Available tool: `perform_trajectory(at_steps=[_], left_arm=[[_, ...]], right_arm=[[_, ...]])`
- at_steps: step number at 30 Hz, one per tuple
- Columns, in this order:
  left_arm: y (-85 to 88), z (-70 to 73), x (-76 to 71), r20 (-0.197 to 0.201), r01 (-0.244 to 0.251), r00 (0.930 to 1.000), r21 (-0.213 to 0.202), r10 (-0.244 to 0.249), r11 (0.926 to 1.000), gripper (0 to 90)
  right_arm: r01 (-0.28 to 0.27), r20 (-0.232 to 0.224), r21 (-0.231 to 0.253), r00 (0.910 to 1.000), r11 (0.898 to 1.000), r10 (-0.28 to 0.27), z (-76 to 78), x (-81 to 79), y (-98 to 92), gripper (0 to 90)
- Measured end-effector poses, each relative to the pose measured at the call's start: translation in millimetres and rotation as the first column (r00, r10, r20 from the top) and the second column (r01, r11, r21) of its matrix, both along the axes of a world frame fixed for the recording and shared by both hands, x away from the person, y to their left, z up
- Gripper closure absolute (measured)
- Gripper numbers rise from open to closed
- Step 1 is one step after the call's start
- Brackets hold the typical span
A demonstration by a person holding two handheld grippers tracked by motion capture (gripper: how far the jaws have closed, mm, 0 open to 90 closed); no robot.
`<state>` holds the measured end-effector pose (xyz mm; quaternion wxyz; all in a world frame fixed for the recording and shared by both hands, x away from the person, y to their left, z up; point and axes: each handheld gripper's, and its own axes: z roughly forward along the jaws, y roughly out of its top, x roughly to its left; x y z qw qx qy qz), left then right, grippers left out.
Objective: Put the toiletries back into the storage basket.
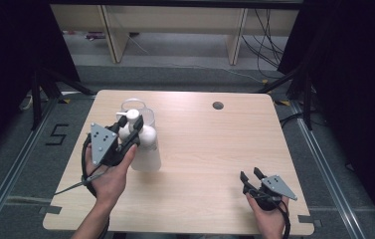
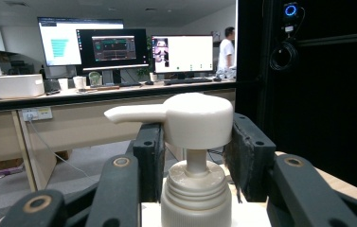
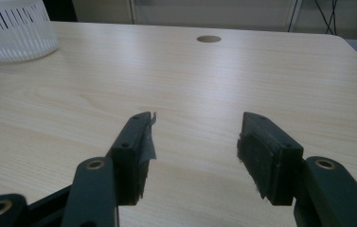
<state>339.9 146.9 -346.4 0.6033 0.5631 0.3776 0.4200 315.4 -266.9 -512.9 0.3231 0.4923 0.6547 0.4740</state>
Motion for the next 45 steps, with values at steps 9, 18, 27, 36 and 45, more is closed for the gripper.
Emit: perform_trajectory(at_steps=[9, 18, 27, 36, 45], left_arm=[[11.1, 3.7, 3.9, 0.009, -0.027, 0.9996, -0.001, 0.027, 0.9996, 59.3], [17.7, 6.1, 9.1, 0.015, -0.04, 0.9991, -0.007, 0.04, 0.9992, 59.3], [22.9, 10.6, 13.9, 0.027, -0.052, 0.9983, -0.009, 0.052, 0.9986, 59.3], [29.2, 13.3, 20.6, 0.027, -0.071, 0.9971, -0.014, 0.071, 0.9974, 59.3], [33.4, 18.7, 27.3, 0.039, -0.087, 0.9954, -0.025, 0.088, 0.9959, 59.3]], right_arm=[[0.004, 0.021, -0.003, 0.9998, 1.0, -0.004, -1.4, 1.2, 0.6, 45.5], [0.003, 0.024, -0.004, 0.9997, 1.0, -0.003, -1.4, 1.2, 0.4, 45.5], [0.003, 0.019, 0.0, 0.9998, 1.0, -0.003, -1.1, 0.7, 1.0, 45.5], [-0.005, 0.014, -0.003, 0.9999, 1.0, 0.005, -0.9, 0.9, 0.7, 45.4], [-0.001, 0.018, 0.0, 0.9998, 1.0, 0.001, -1.1, 1.0, 0.9, 45.4]])
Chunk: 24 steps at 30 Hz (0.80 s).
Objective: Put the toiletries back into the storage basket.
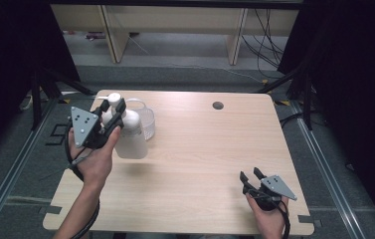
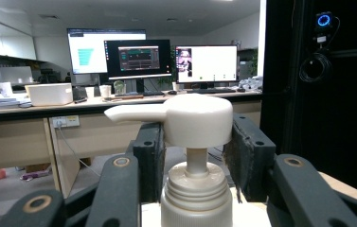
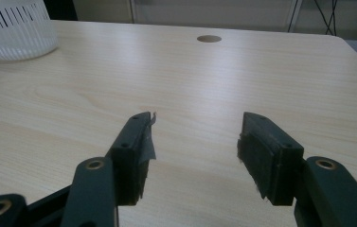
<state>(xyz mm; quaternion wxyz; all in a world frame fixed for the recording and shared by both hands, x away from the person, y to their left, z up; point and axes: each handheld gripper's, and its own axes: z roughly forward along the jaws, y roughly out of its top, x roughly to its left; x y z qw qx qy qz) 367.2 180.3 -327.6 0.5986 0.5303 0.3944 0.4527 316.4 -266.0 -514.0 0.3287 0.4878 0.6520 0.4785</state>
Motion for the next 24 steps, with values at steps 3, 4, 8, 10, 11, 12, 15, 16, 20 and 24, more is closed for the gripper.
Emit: perform_trajectory(at_steps=[3, 4, 8, 10, 11, 12, 15, 16, 20, 24], left_arm=[[1.2, 2.1, 1.0, 0.004, -0.004, 1.0, 0.0, 0.004, 1.0, 59.3], [2.4, 3.8, 2.0, 0.007, -0.009, 0.9999, 0.001, 0.009, 1.0, 59.3], [5.0, 6.2, 4.1, 0.012, -0.017, 0.9998, -0.002, 0.017, 0.9998, 59.3], [5.8, 7.3, 5.0, 0.018, -0.019, 0.9996, -0.007, 0.019, 0.9998, 59.2], [6.2, 8.2, 5.4, 0.019, -0.021, 0.9996, -0.007, 0.021, 0.9998, 59.3], [6.4, 8.7, 5.7, 0.02, -0.021, 0.9996, -0.007, 0.022, 0.9997, 59.3], [7.1, 11.1, 7.7, 0.026, -0.024, 0.9994, -0.005, 0.024, 0.9997, 59.2], [7.2, 11.8, 8.5, 0.029, -0.024, 0.9993, -0.008, 0.025, 0.9997, 59.2], [8.4, 14.4, 10.9, 0.037, -0.033, 0.9988, -0.008, 0.033, 0.9994, 59.2], [9.5, 18.5, 13.6, 0.047, -0.035, 0.9983, 0.002, 0.035, 0.9994, 59.3]], right_arm=[[0.002, -0.005, 0.0, 1.0, 1.0, -0.002, 0.2, -0.1, 0.0, 45.4], [0.004, -0.005, -0.001, 1.0, 1.0, -0.004, 0.2, -0.2, 0.0, 45.4], [0.005, -0.011, 0.014, 0.9999, 1.0, -0.004, 0.0, -0.3, 1.1, 45.4], [0.003, -0.014, 0.016, 0.9999, 1.0, -0.003, 0.0, -0.2, 1.2, 45.4], [0.003, -0.015, 0.016, 0.9999, 1.0, -0.003, 0.0, -0.3, 1.2, 45.4], [0.003, -0.015, 0.015, 0.9999, 1.0, -0.003, 0.0, -0.3, 1.2, 45.4], [0.006, -0.007, 0.003, 1.0, 1.0, -0.006, 0.2, -0.2, 0.3, 45.4], [0.003, -0.014, 0.016, 0.9999, 1.0, -0.003, 0.0, -0.3, 1.2, 45.4], [0.004, -0.015, 0.021, 0.9999, 1.0, -0.004, -0.1, -0.5, 1.3, 45.4], [0.001, -0.016, 0.014, 0.9999, 1.0, 0.0, 0.0, -0.3, 1.2, 45.4]])
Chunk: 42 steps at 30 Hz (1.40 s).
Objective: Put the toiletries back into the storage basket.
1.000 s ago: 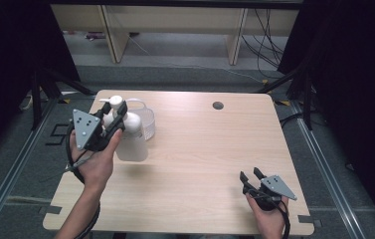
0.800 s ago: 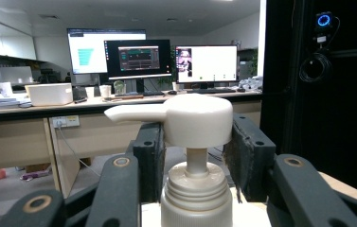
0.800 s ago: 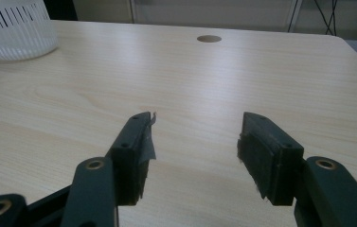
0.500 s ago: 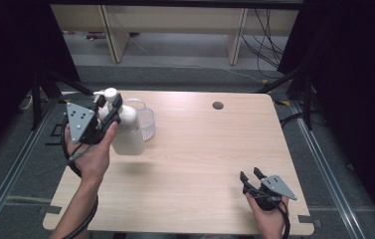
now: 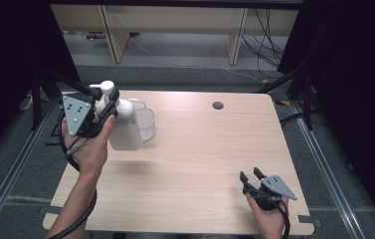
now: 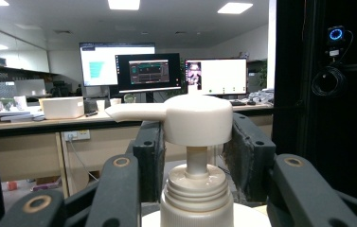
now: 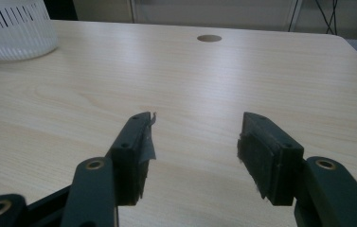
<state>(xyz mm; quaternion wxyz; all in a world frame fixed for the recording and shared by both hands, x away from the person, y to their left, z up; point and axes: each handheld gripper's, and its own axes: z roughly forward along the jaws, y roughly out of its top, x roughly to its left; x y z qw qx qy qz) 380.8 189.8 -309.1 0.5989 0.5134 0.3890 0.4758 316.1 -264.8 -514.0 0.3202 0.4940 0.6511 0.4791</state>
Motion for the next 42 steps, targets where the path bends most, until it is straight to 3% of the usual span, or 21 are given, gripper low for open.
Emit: perform_trajectory(at_steps=[11, 42], left_arm=[[0.9, 4.7, 8.2, 0.007, -0.001, 1.0, -0.004, 0.001, 1.0, 59.2], [2.5, 18.5, 29.4, 0.019, -0.007, 0.9998, 0.0, 0.007, 1.0, 59.3]], right_arm=[[0.003, 0.024, -0.019, 0.9997, 1.0, -0.002, -0.3, 0.4, -1.7, 45.2], [0.004, 0.015, -0.013, 0.9999, 1.0, -0.003, 0.0, 0.1, -1.2, 44.8]])
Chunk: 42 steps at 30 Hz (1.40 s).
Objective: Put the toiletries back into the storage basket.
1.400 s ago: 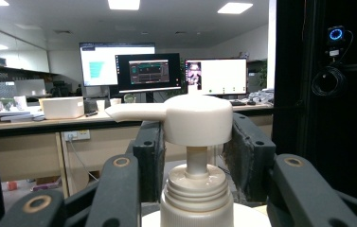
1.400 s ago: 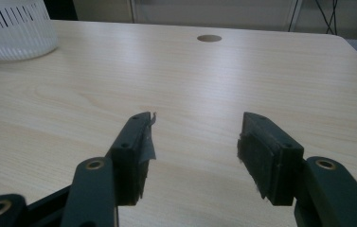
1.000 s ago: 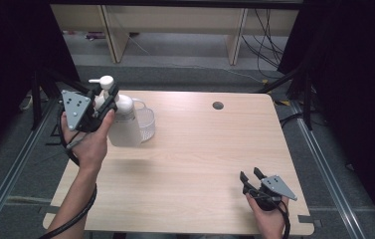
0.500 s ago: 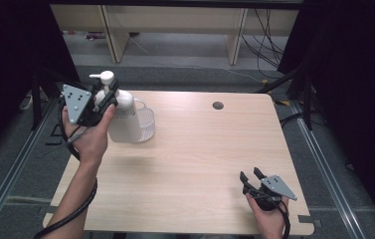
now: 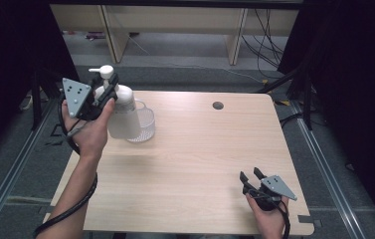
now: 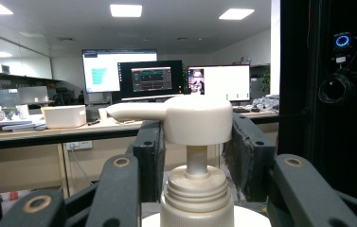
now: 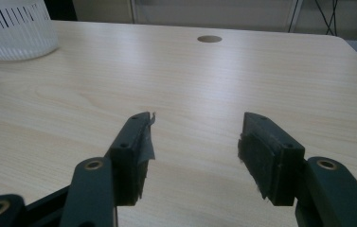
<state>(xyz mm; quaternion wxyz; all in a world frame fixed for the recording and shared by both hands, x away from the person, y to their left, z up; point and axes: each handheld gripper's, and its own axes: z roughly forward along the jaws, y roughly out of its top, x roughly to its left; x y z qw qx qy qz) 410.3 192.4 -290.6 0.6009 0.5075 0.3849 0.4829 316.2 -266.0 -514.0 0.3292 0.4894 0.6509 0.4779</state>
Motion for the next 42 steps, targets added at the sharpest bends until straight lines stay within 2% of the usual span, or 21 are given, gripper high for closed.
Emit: perform_trajectory(at_steps=[10, 20, 29, 42], left_arm=[[-0.9, 5.5, 7.6, 0.025, -0.001, 0.9997, -0.002, 0.001, 1.0, 59.3], [-0.8, 5.9, 19.8, 0.023, -0.013, 0.9996, -0.013, 0.013, 0.9998, 59.2], [-1.8, 5.8, 31.1, 0.017, -0.025, 0.9995, -0.004, 0.025, 0.9997, 59.2], [-7.3, 5.2, 47.8, 0.025, -0.013, 0.9996, -0.001, 0.013, 0.9999, 59.2]], right_arm=[[-0.001, 0.007, -0.004, 1.0, 1.0, 0.001, -0.3, 0.2, -0.2, 44.7], [0.0, 0.003, -0.001, 1.0, 1.0, 0.0, -0.1, -0.1, 0.0, 44.7], [-0.001, 0.003, 0.0, 1.0, 1.0, 0.001, -0.1, -0.1, 0.0, 44.6], [0.0, -0.001, 0.001, 1.0, 1.0, 0.0, 0.0, 0.1, -0.1, 44.6]])
